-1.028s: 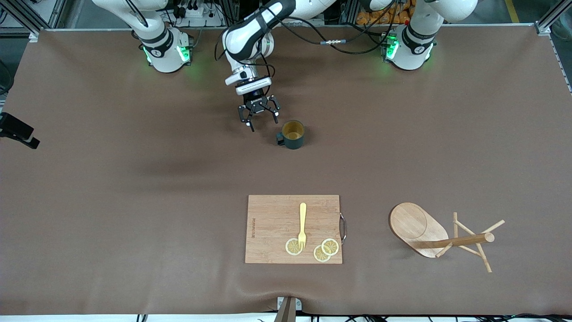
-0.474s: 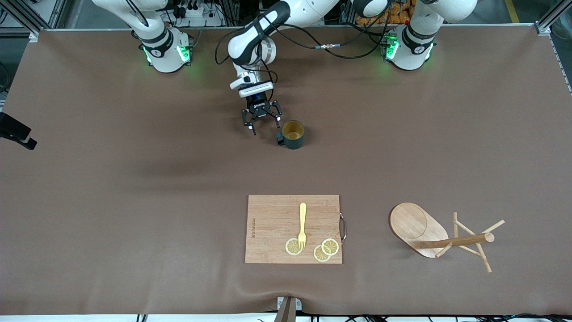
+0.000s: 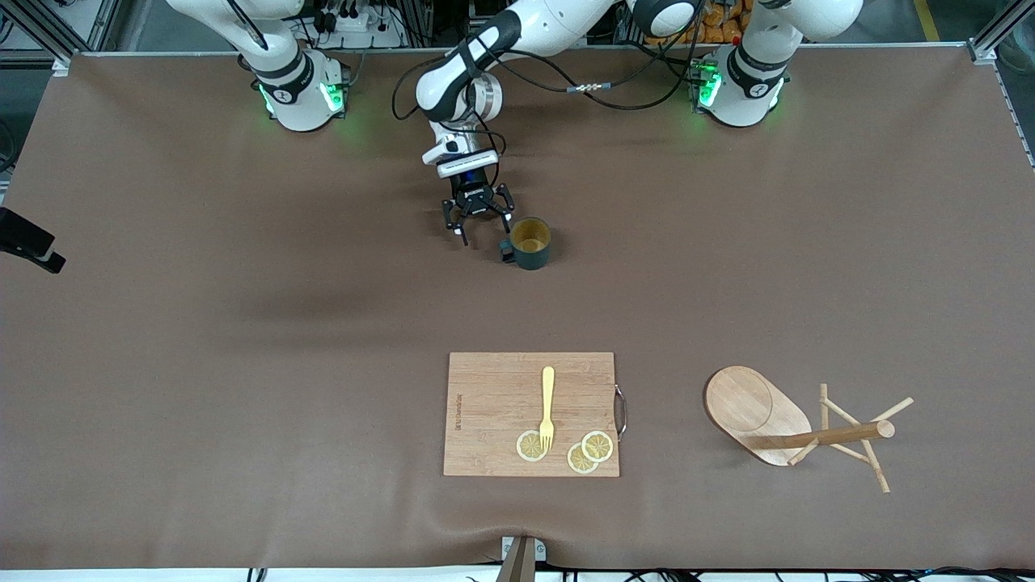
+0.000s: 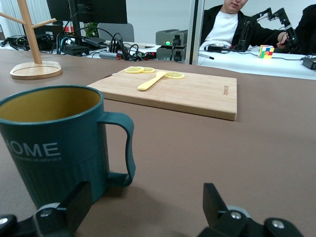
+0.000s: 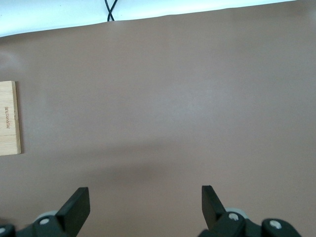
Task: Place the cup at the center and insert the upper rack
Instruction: 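Close the left gripper on the mug handle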
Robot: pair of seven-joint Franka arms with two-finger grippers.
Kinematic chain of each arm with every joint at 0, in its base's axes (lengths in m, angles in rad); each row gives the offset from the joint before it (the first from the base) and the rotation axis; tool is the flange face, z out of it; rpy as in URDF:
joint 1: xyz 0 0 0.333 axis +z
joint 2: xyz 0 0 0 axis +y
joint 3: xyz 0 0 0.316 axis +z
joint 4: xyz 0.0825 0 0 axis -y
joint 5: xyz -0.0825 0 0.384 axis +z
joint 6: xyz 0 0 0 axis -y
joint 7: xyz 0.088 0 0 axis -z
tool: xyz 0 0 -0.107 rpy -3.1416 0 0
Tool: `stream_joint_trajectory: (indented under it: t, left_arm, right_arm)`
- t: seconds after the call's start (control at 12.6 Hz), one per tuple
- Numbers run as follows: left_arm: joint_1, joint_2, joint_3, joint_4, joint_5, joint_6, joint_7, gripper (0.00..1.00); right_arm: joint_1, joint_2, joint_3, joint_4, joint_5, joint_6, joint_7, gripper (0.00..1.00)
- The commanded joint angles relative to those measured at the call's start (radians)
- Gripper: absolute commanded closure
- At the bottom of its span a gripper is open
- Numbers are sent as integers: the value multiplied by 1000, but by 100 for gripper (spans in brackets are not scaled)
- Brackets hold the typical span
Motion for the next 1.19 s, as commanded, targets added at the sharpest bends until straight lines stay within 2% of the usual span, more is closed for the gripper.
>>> stream_joint_trajectory:
  t: [0.0,0.32,0.55,0.71,1.11]
  left_arm:
    - [-8,12,9,18,35,-20,4,0]
    - [-3,19,24,18,61,-19,7,0]
    - [-3,23,26,16,64,-19,7,6]
    - [-3,24,26,16,64,-17,7,14]
    - [4,38,50,16,96,-3,28,17]
  right_arm:
    - [2,10,4,24,11,-15,20,0]
    - [9,10,7,21,11,-20,20,0]
    - [14,10,7,20,11,-26,18,0]
    - [25,9,9,20,1,-39,6,0]
    - [19,7,3,27,-9,-61,6,0]
